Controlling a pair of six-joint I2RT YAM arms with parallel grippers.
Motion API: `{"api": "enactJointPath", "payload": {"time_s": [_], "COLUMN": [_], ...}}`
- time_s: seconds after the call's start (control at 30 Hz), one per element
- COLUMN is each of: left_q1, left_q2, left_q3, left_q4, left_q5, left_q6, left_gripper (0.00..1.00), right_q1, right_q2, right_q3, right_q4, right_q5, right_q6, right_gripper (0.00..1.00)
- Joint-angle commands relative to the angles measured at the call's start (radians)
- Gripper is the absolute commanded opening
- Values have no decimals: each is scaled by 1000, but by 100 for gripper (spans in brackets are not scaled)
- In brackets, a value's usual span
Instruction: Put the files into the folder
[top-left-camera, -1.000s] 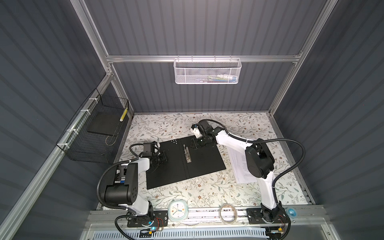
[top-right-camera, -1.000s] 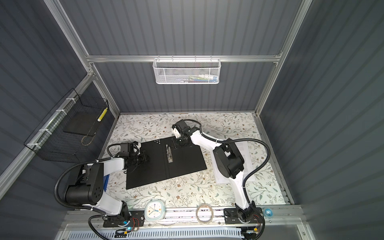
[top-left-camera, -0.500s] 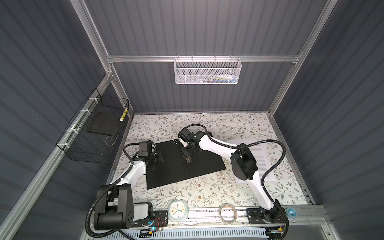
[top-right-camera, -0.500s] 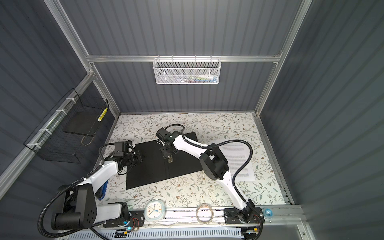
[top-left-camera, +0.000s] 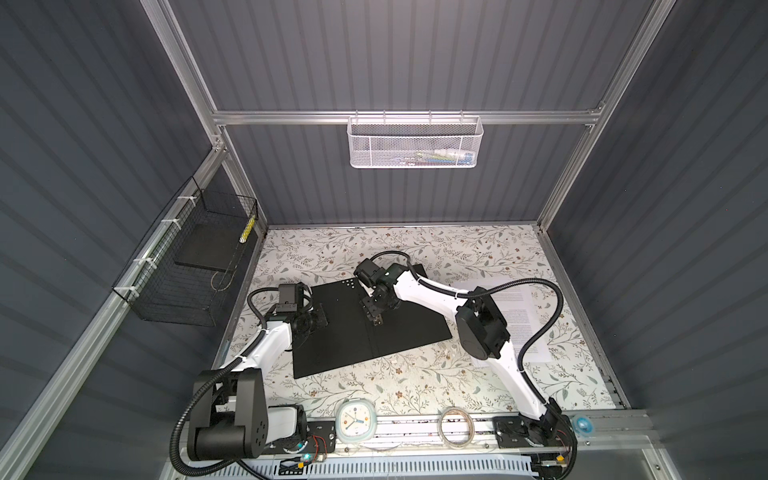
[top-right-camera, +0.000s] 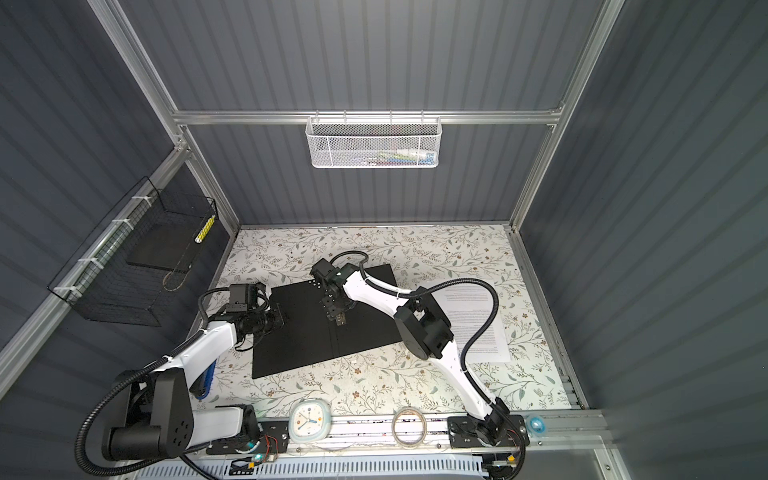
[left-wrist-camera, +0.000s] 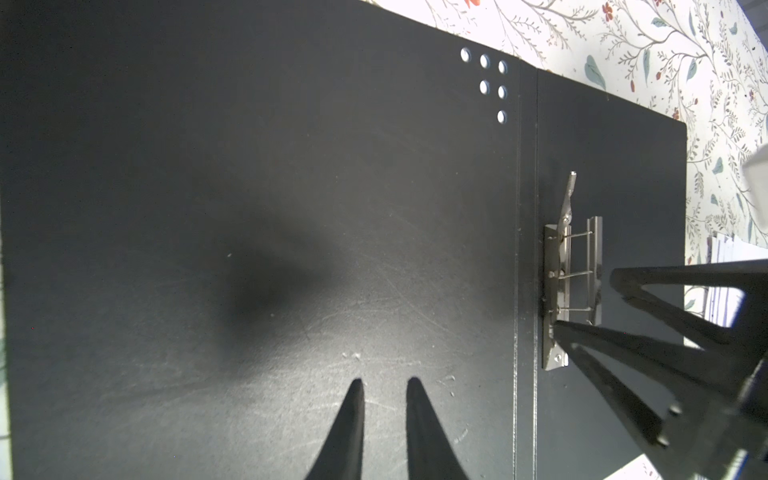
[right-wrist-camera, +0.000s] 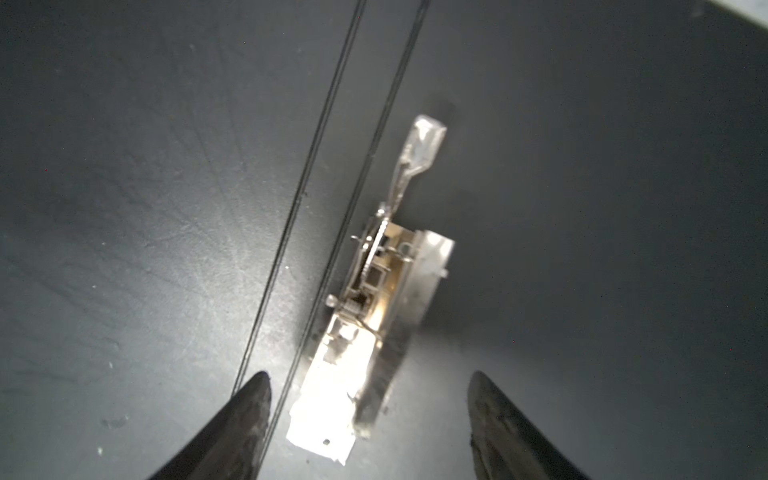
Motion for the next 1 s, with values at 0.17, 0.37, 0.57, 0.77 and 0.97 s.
{"api": "enactJointPath", "payload": {"time_s": [0.17,0.37,0.57,0.77,0.97], "left_q1": [-3,-3,-3,-3,-4], "left_q2": [45,44,47,93,108], "left_q3": [-1,-14,-37,-29,-17], "left_q4": [30,45,88,136,161], "left_q5": [49,55,81,163,193], "left_q6": [24,36,25,15,8], "left_gripper": [18,17,17,17,17], "right_q1": [2,2,5,27,40], "right_q2": [40,-3,-111,-148,-138], "right_q3": [33,-44,-215,-283,-282], "right_q4": [-17,-11,100,159,190], "right_q5": [-99,-105,-114,-141,-176], "right_q6": [48,99,178,200,209], "right_gripper": [70,65,53,50,50]}}
